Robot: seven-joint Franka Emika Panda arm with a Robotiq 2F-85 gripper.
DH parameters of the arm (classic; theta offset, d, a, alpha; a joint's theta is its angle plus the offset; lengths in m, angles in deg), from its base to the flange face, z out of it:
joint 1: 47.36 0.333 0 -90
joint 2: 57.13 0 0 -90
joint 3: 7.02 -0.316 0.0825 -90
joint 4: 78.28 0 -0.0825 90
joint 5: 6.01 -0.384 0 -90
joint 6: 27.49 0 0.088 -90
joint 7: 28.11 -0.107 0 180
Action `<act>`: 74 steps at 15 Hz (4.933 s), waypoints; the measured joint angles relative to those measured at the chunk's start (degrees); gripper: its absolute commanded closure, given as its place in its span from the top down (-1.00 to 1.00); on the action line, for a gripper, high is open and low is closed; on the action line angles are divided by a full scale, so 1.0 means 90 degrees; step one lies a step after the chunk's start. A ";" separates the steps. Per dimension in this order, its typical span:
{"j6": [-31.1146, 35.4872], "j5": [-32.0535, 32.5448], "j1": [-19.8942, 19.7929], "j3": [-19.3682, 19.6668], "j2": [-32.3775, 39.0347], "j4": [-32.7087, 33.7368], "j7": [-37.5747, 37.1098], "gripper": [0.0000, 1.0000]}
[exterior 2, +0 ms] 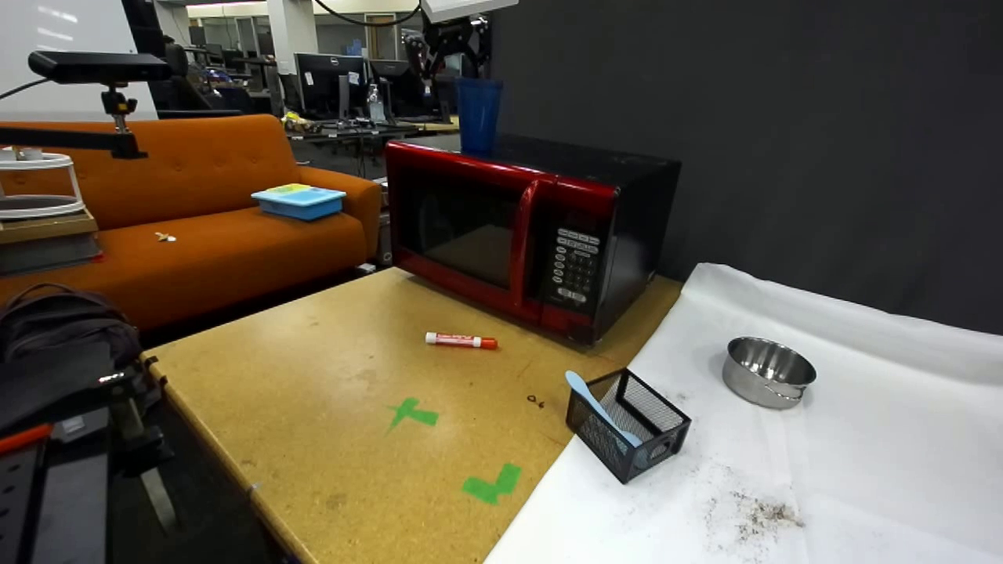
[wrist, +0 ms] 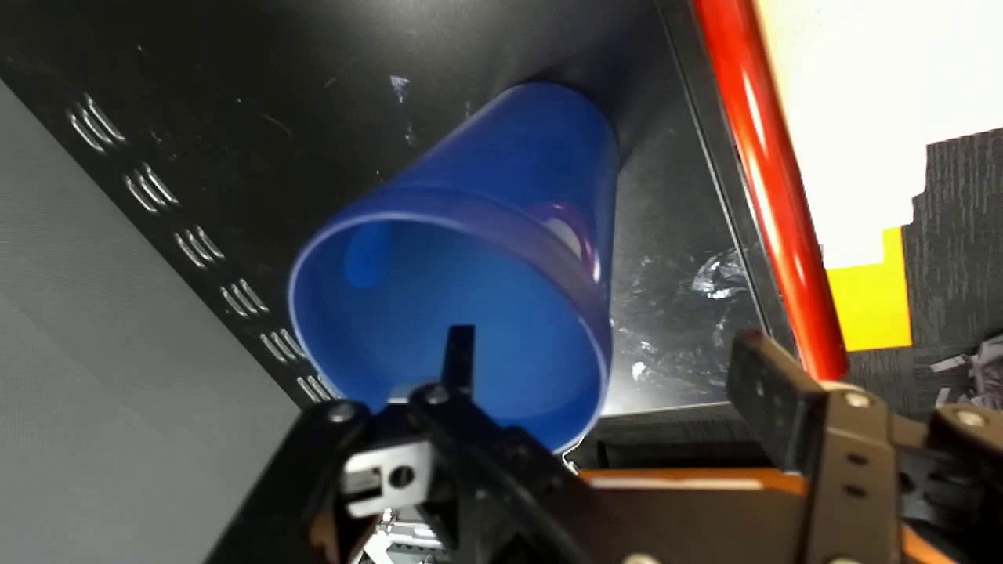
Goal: Remove the blue cup from the top of the microwave and place it on the table
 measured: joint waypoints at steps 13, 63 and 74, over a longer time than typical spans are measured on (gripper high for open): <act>-0.0426 0.0014 0.0015 -0.0043 0.0118 0.0564 -0.0003 -0.98; 0.1649 -0.4835 0.0094 0.1496 -0.4358 -0.6528 0.3682 -0.92; 0.1651 -0.4834 0.0067 0.1516 -0.4147 -0.6515 0.3279 -0.98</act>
